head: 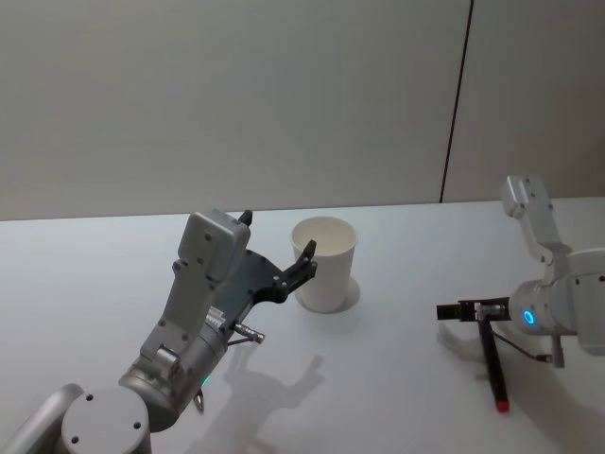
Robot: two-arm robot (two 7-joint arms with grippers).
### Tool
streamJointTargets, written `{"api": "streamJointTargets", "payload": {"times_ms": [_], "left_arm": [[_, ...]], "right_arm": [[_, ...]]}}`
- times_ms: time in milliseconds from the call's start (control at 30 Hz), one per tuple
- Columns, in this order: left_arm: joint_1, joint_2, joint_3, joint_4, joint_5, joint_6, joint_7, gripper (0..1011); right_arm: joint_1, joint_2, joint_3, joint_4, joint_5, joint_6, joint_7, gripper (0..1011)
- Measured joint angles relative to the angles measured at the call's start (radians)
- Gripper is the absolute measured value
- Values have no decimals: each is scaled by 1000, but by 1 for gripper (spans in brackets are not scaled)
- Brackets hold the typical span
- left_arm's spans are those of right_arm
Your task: Place the pen into the pen holder.
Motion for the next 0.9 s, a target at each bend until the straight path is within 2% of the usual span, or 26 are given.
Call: {"api": "streamJointTargets", "payload": {"times_ms": [433,767,800,833,867,900], "left_arm": [[0,0,0,0,0,0,0,1000],[0,0,0,0,0,0,0,1000],[0,0,0,0,0,0,0,1000],[0,0,0,0,0,0,0,1000],[0,0,0,0,0,0,0,1000],[0,0,0,0,0,0,0,1000]], "right_arm": [[5,1,7,18,-21,-1,25,994],[3,5,12,20,-37,6,45,776],[3,5,12,21,-41,8,49,717],[3,6,12,21,-43,9,51,708],[3,7,12,22,-47,12,55,636],[3,7,12,23,-49,13,57,622]]}}
